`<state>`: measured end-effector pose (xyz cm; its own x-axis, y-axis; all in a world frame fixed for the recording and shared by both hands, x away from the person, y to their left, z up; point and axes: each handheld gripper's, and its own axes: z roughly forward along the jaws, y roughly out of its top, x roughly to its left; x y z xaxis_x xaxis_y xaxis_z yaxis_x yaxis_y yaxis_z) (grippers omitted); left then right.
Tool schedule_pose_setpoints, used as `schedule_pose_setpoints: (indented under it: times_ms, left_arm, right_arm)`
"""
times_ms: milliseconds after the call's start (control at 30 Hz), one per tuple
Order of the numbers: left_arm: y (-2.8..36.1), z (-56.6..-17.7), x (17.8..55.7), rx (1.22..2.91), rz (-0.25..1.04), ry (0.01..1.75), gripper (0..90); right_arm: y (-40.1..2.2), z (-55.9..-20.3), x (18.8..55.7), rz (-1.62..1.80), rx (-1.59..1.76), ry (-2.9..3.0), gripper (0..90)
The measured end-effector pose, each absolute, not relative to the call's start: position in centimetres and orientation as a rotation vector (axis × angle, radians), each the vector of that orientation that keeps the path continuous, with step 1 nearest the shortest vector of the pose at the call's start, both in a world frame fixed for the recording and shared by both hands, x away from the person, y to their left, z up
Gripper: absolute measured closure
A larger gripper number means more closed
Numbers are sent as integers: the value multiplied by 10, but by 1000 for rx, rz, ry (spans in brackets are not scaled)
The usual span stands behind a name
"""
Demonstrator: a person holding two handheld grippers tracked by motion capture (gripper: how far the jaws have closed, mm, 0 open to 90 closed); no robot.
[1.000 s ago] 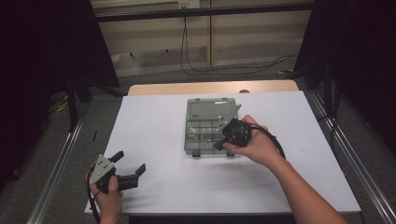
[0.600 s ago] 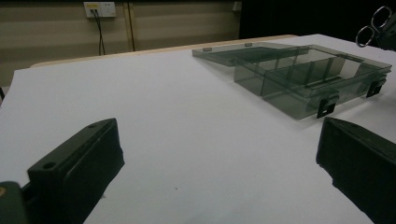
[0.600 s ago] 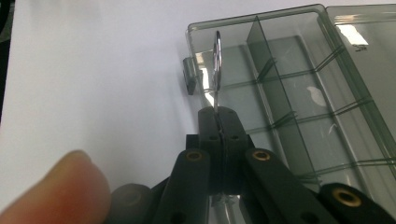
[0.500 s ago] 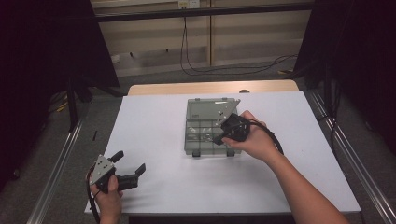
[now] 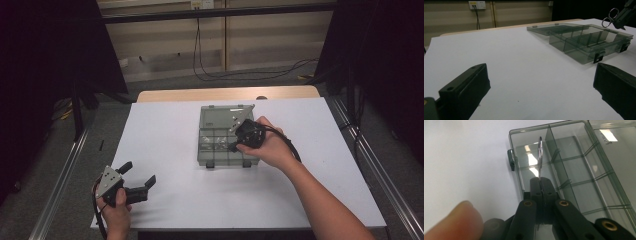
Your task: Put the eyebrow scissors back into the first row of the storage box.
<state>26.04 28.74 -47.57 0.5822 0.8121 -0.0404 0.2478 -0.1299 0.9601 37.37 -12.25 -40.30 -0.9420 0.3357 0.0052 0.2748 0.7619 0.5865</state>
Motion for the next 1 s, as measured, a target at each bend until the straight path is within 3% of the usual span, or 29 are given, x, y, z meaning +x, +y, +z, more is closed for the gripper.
schedule_pose_setpoints:
  times_ms: [1000]
  left_arm:
    - [288, -476, 261, 1672, 615, 891, 2]
  right_arm:
    - [-116, -410, 412, 905, 563, 2820, 900]
